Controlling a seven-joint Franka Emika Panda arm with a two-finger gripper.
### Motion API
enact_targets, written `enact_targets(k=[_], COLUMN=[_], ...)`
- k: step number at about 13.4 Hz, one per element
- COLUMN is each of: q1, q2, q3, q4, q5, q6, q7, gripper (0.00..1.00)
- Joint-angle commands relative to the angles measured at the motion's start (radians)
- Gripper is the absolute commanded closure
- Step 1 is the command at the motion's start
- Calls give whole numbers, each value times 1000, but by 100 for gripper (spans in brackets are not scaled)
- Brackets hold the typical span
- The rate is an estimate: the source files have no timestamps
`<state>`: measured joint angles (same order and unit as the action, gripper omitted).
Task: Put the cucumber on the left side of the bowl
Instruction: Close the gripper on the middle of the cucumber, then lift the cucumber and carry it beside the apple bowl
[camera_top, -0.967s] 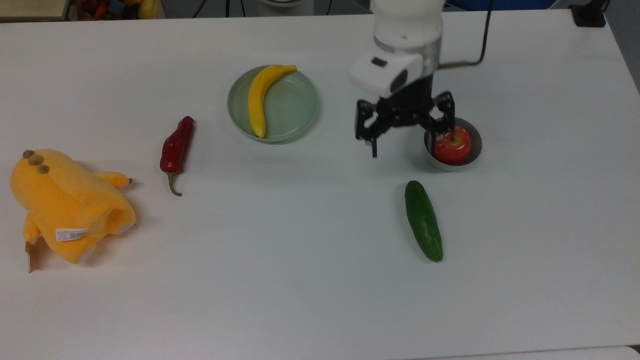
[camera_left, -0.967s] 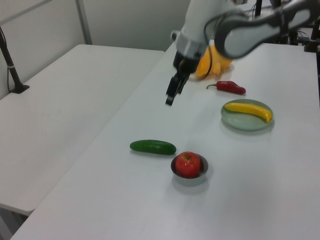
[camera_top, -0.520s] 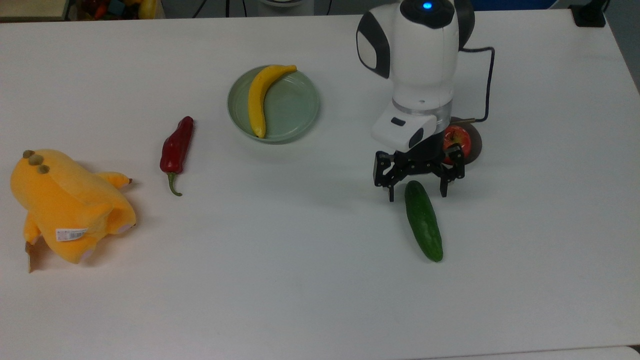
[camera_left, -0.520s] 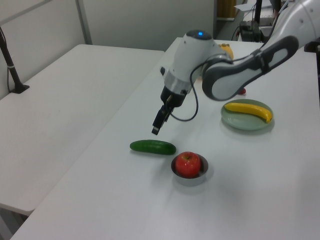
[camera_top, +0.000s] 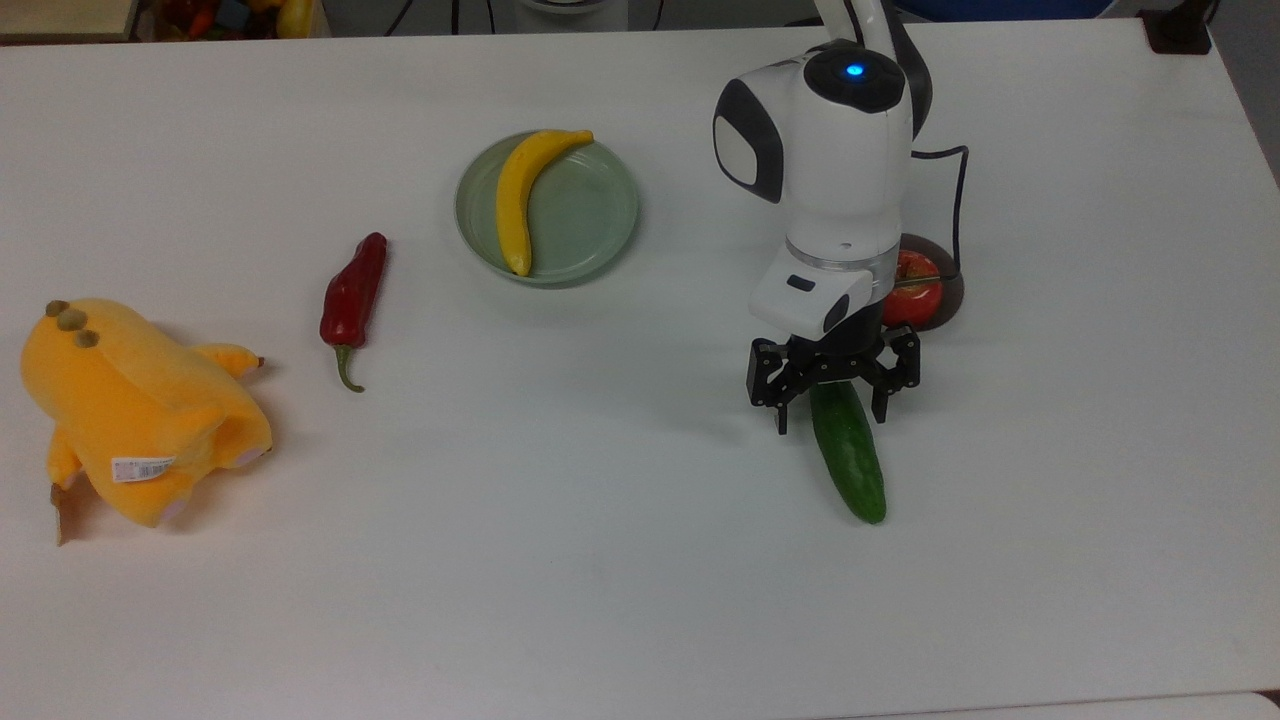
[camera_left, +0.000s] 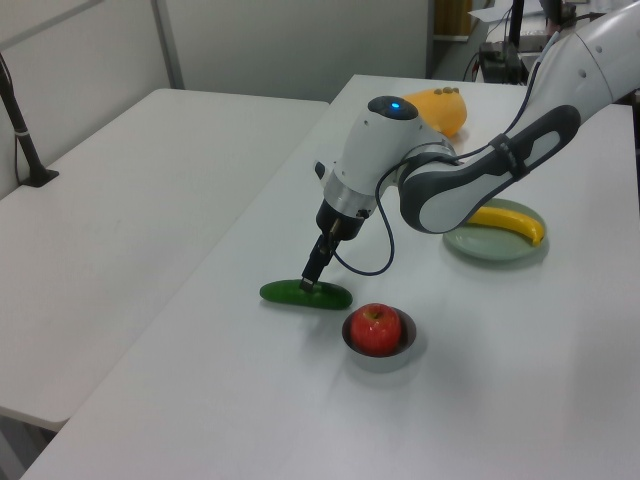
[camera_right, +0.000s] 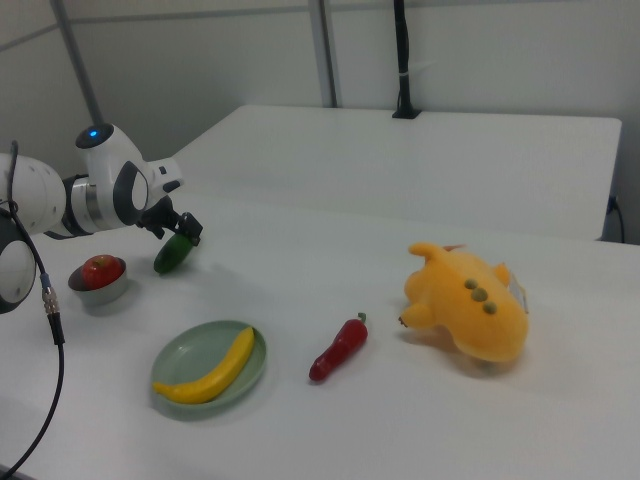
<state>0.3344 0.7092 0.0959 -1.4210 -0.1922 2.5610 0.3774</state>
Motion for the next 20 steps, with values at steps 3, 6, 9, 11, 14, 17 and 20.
enact_targets(k=[3,6,9,11,14,17,20], q1=[12,12,12,8,5,9,12], q2=[13,15,10,-16,-94,-174,-246], q3=[-5,-2,-2,-2,13,44,102], q4=[2,-16,-15,-15,-30,-53,-75], q5=[-48,-73,-79,-69,-66,-64,-67], q6=[4,4,2,-7,-43,-126,-227], q7=[28,26,28,32,55,72,142], gripper=[23,41,98,100,100,100,100])
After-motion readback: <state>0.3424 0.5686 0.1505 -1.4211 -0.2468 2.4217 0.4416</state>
